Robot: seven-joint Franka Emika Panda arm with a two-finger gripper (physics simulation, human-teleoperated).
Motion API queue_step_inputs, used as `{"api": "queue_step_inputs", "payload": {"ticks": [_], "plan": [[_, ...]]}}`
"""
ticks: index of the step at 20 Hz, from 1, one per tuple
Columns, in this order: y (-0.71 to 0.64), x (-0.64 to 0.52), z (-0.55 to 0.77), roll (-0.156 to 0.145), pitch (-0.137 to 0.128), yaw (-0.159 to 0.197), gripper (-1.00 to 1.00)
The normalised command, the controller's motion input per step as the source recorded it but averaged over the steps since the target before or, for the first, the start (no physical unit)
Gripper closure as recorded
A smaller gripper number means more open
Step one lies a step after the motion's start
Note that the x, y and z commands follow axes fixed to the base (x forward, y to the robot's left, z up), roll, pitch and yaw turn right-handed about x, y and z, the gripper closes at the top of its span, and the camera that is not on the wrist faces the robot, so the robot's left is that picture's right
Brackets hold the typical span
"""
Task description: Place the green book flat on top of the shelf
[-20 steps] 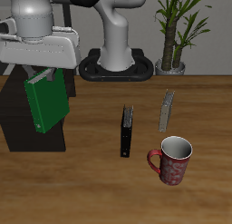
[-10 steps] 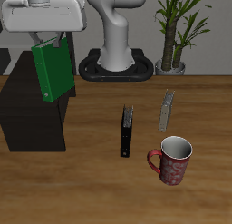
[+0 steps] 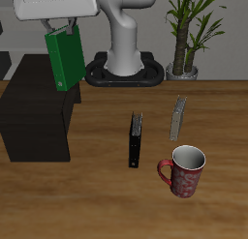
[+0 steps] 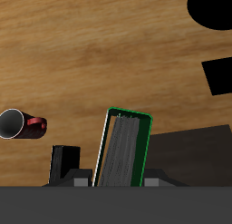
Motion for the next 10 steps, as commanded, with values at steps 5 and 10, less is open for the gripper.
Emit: {"api": "queue_step_inputs", "payload": {"ticks": [5, 10], "plan": [[0.17, -0.45, 0.16, -0.031, -0.032, 0.081, 1.00], [0.06, -0.25, 0.10, -0.078, -0.006, 0.091, 1.00]]}}
